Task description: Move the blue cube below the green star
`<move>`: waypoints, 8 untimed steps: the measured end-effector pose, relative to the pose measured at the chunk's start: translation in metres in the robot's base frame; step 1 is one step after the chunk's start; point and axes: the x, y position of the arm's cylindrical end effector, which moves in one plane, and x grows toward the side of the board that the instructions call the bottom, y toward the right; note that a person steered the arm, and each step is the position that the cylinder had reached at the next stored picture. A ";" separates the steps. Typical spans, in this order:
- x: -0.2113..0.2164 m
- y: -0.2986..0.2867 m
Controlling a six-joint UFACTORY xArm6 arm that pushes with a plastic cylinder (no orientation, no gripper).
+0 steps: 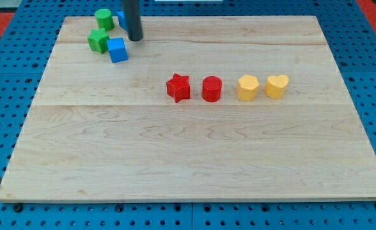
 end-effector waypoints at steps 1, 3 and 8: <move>0.038 -0.014; 0.059 0.031; 0.081 0.004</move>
